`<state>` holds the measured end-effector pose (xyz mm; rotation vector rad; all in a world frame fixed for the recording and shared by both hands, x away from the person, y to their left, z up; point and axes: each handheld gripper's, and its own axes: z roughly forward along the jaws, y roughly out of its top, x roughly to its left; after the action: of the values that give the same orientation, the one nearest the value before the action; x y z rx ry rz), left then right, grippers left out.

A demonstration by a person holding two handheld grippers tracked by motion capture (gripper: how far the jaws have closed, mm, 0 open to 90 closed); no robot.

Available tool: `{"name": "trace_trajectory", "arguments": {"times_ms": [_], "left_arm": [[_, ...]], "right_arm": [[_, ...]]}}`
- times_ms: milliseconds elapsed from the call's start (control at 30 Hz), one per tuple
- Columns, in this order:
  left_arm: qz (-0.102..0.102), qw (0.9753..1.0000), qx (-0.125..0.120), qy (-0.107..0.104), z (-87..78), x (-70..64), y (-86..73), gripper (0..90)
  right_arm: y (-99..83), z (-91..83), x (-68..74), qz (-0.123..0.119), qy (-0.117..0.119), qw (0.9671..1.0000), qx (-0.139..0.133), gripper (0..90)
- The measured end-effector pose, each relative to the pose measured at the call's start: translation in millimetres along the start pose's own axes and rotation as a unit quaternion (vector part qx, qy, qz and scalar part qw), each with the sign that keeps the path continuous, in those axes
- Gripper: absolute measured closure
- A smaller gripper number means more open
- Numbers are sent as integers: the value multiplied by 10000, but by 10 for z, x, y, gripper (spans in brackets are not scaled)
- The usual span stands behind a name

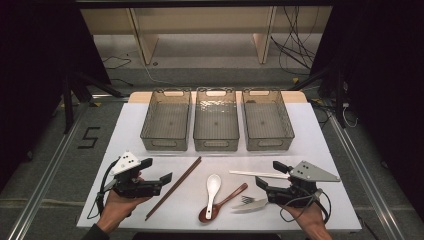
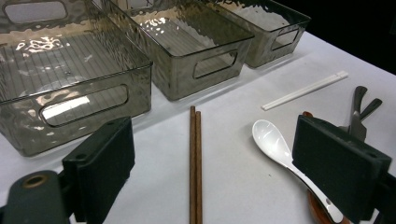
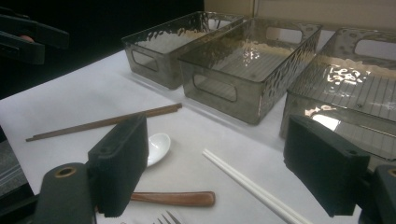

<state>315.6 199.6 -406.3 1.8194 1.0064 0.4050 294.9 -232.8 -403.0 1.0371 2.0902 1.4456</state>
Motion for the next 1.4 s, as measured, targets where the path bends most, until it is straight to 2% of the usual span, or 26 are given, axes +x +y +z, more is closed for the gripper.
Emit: {"name": "trace_trajectory", "arguments": {"times_ms": [200,267,367,400,533,1133,1267,1333,1367,1400], "left_arm": [[-19,9999,102,59,15,2,13,126],[26,9997,229,108,26,5,40,129],[42,9995,294,120,44,1,66,128],[39,9991,400,115,61,5,87,128],[76,9988,479,94,77,1,92,128],[25,9988,489,39,80,3,105,128],[7,9977,677,-38,108,11,141,127],[55,9970,768,16,137,8,161,127],[71,9964,839,20,153,13,174,127],[119,9946,1032,38,203,33,199,127]], "right_arm": [[4,-1,2,0,4,10000,-8,233],[5,-3,5,-3,1,10000,-1,233],[6,-3,5,-10,14,10000,-2,233],[6,-3,7,-14,18,10000,-4,233],[7,-5,9,-18,20,10000,-9,233],[2,-2,1,16,49,10000,-23,234],[1,1,2,8,51,10000,2,234],[2,-1,3,5,49,10000,0,234],[2,-1,1,3,51,10000,-12,235],[2,0,0,12,48,10000,-8,235]]}}
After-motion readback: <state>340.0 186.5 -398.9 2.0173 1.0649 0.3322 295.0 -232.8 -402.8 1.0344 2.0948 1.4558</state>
